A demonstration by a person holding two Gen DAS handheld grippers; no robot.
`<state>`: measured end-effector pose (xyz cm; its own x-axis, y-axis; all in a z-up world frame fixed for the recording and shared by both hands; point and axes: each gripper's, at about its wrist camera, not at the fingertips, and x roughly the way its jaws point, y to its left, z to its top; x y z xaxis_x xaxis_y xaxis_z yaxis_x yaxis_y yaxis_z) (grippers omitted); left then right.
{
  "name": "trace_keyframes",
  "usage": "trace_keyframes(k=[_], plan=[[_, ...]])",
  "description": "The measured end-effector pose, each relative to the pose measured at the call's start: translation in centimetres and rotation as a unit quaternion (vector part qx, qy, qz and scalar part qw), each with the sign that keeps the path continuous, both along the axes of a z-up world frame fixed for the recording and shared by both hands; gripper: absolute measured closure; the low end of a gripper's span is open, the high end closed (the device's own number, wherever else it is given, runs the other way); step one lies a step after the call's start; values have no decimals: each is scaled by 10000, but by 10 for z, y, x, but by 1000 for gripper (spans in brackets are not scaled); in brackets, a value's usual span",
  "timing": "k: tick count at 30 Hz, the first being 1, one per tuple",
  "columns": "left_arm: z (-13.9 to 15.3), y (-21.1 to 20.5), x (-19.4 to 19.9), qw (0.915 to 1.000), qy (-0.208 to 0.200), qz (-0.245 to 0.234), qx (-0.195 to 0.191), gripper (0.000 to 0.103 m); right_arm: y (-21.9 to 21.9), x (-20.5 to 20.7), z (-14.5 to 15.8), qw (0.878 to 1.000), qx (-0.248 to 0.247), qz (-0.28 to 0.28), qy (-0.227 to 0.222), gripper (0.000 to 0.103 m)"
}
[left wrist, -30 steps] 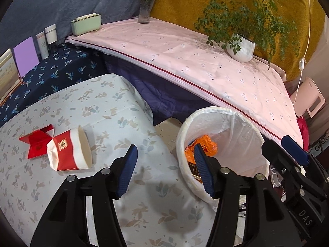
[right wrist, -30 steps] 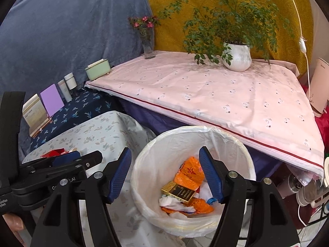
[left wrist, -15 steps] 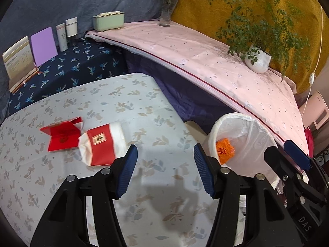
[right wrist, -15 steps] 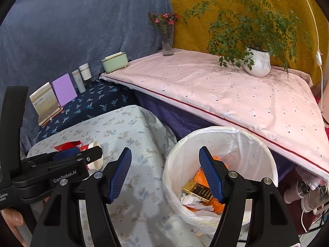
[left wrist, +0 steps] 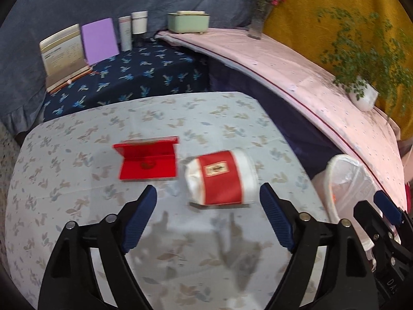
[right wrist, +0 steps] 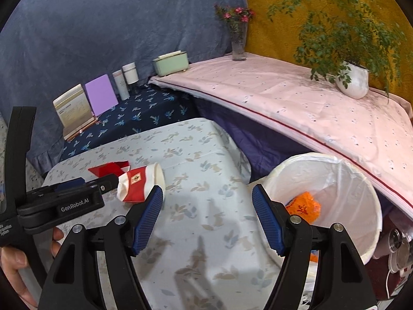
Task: Collect trash
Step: 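Grasp the red envelope with the left gripper while the right gripper grasps the paper cup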
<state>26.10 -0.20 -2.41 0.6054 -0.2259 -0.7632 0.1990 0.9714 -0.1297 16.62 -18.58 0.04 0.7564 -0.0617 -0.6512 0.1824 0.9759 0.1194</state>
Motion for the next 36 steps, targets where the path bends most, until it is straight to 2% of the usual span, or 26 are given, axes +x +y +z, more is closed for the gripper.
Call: trace_keyframes(k=[3,8,16,21,25,31,36], plan=[[-5,22,8,9997,23,256,-9,16,15,9,-7,9999,23,115,68,32],[-11,47,23,9986,84,529,-42,12,41,29,-22,9992,24,366,188,30],[-23,60,63,9975,177,688,-11,11,64,68,-43,9973,136,622,358,30],[-33,57,89,9972,197,699,158,9,69,93,-54,9967,182,677,417,30],[-46,55,107,9970,364,659,207,9,71,106,-62,9958,202,753,471,30],[-55,52,116,9977,422,528,-12,6,75,117,-74,9939,335,878,573,30],[-53,44,112,9988,349,356,-30,7,78,118,-80,9924,411,961,644,41]])
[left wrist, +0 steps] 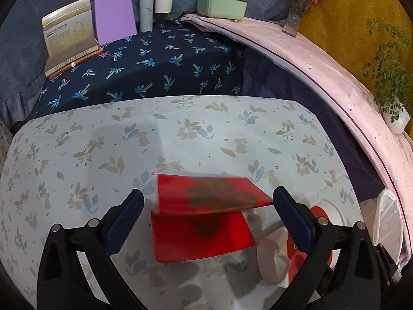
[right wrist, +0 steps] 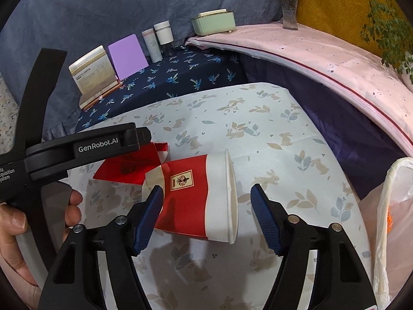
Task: Collect trash
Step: 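Grasp the red envelope with the left gripper while the right gripper grasps the paper cup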
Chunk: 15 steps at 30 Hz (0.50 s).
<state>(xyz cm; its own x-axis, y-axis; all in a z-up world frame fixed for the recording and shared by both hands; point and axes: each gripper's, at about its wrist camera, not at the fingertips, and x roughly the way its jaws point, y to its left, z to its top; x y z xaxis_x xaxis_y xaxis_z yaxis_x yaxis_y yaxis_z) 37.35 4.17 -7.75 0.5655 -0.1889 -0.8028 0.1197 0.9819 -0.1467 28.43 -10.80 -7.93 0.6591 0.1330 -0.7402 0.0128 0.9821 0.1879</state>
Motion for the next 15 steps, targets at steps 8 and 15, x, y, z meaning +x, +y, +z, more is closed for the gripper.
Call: trace_keyframes(k=[8,15], plan=[[-4,-11,-5,9998,-32,-112,172,8,0,-5,-3,9998,157,82,36,70],[-7,-8,-8,9999,93,-130,17,17,-4,-12,2,9995,296,142,-48,81]])
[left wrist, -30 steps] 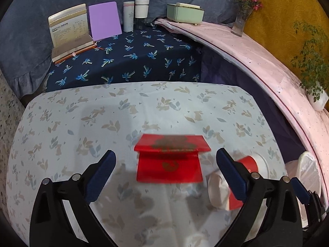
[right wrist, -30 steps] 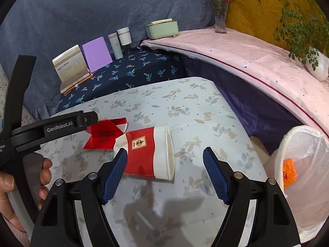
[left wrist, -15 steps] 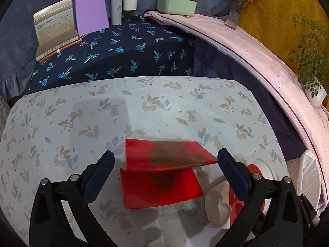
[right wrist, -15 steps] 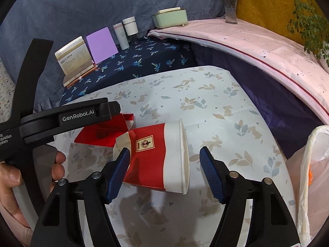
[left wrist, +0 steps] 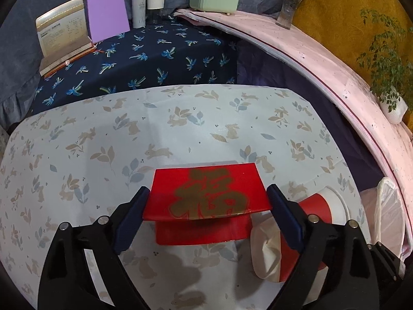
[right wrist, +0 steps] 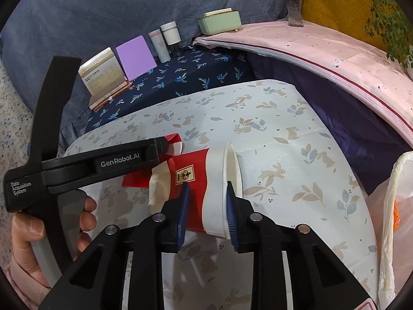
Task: Collect trash
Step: 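Grasp the red envelope with the left gripper while the right gripper grasps the paper cup, then carry the envelope and cup to the wastebasket and open both grippers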
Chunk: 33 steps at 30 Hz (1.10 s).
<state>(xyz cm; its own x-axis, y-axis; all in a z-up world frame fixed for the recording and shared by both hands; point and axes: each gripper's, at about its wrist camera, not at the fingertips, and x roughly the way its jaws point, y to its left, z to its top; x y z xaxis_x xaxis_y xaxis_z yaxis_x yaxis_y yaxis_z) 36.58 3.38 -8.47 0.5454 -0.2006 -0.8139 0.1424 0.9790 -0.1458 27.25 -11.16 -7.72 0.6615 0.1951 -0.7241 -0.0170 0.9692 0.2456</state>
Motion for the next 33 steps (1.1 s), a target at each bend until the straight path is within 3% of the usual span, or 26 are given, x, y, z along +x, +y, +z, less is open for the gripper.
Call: trace_keyframes(k=[10,20,33], plan=[[29,-9,-24,9996,-223,-97,-130,17,-8,-21,28,9996,7,-102,-255,98],[64,-38,-59,9983,-402,-354,-227,17,-39,-59,67,9971,-91,-503,-563,99],[98,-112,-110,9926,-646,-1005,-228,17,-111,-119,107,9879,-264,-1225,-916,99]])
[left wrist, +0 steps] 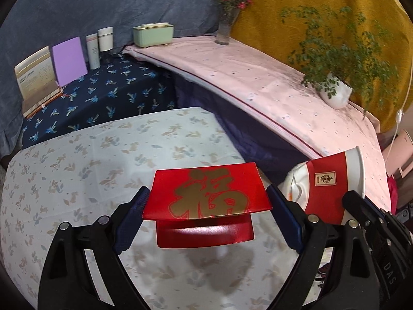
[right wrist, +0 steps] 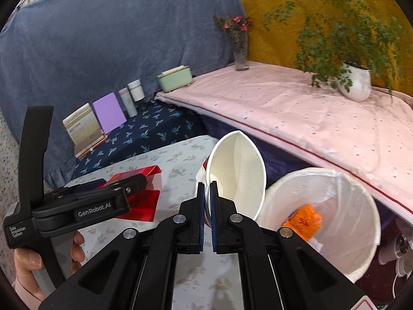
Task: Collect trash
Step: 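Carry the envelope and cup to the wastebasket and open both grippers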
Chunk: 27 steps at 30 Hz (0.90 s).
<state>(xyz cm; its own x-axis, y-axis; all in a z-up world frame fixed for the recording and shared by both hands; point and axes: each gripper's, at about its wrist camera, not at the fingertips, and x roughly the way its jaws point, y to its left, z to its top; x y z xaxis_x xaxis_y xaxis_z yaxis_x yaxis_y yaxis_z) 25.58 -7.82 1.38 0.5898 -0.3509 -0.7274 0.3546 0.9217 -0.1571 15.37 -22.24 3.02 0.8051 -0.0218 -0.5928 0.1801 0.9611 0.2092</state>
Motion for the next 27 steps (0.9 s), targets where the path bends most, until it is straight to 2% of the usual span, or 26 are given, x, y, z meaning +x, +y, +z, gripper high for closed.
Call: trace_keyframes(k=[17,27], plan=[[6,-117,-54,9956,-21,-933,115,17,-95,-61,0,9964,37,-842,-1,99],[-2,-156,-66,9921,-1,-1228,247,17,-125,-75,-11,9943,118,-1055,98,98]])
